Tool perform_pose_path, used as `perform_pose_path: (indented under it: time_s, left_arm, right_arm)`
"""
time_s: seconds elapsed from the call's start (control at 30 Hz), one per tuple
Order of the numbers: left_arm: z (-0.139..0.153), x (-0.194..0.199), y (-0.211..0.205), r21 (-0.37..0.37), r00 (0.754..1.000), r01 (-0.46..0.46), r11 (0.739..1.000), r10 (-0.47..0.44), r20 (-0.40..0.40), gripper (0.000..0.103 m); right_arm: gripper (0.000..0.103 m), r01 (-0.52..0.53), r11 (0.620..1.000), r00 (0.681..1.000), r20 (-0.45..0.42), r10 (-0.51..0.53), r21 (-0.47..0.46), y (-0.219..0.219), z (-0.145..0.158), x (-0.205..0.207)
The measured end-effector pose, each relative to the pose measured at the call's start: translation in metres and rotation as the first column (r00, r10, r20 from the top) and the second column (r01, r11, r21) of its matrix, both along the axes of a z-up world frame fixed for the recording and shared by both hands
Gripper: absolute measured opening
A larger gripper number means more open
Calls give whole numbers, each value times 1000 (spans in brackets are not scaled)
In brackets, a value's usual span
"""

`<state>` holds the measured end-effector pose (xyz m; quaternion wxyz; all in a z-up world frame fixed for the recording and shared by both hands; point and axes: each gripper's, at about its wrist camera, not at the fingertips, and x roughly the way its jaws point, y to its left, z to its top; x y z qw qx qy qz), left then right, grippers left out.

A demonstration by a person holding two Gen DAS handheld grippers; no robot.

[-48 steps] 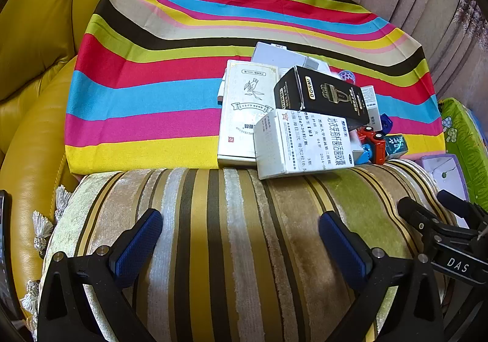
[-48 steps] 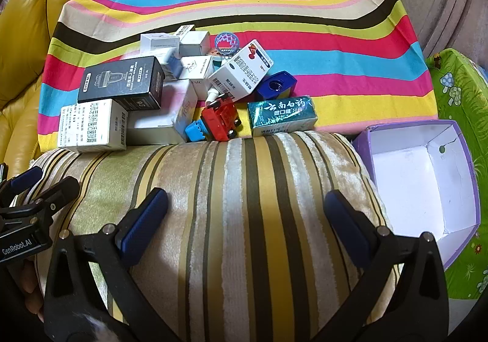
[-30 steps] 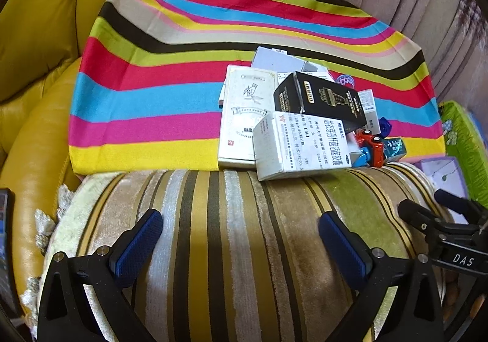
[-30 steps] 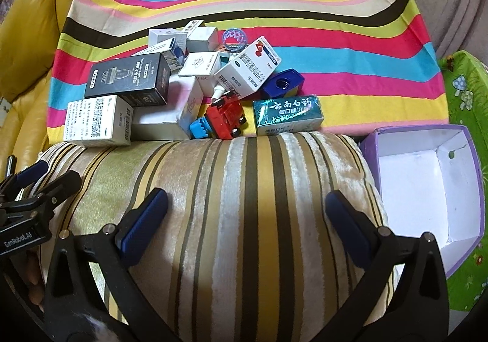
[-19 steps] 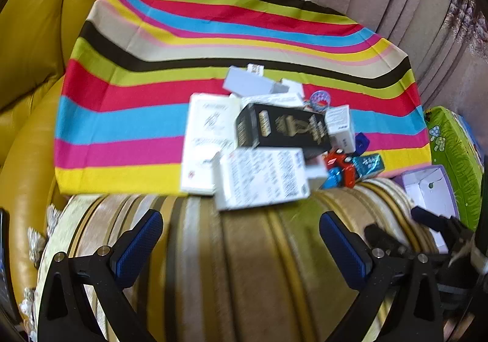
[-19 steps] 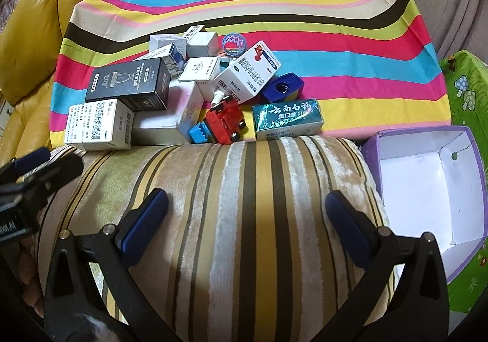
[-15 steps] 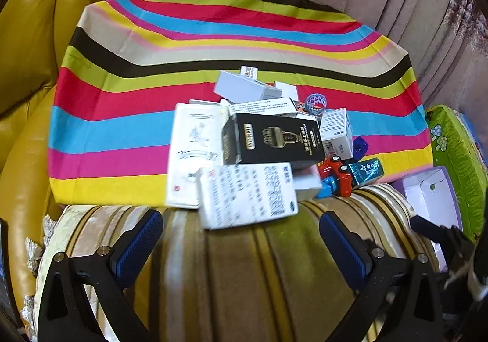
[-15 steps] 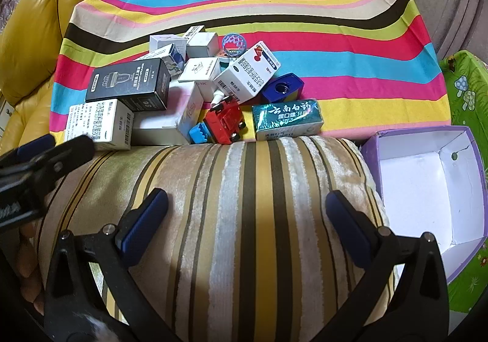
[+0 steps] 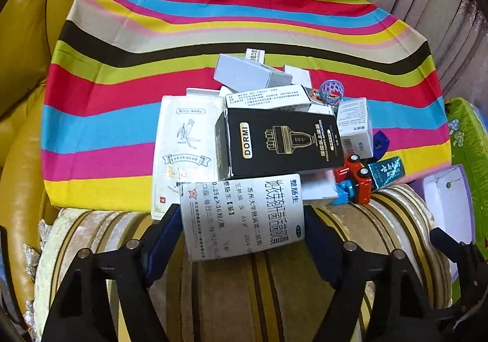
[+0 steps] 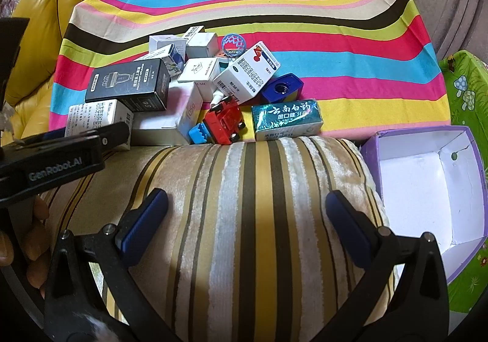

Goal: Organize rigid objects
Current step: 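Grasp the white barcode medicine box with the left gripper and lift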

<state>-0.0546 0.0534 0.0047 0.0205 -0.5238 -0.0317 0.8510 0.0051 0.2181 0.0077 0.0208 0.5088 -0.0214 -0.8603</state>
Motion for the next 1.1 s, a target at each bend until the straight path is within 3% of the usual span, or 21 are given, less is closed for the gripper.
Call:
perform_pose_path:
  time_s: [0.27,0.47,0.7,0.97,1.1]
  left_arm:
    - [4,12,-12,99,999,30,995,-28,-21,77]
    - [6,28,-34,253,998,60,966,-50,-44,74]
    - [10,36,-63,413,996,31,910,8,-91,74]
    - [7,30,-94,564,989,-44,824,115,-92,74]
    - [1,31,-105,605,983,-86,792,166,-78,74]
  right_arm:
    - [103,9,1000,1000,-7,-9,14,-2,3,1]
    - [103,2,999,1000,-26,-1,52,-12,10,2]
    - [103,-63,993,995,-72,70,98,-41,22,-1]
    - [103,-221,956,965,-96,242,191,-85,27,-14]
    - [103,-205,970,973,-76,216,128,-89,27,-25]
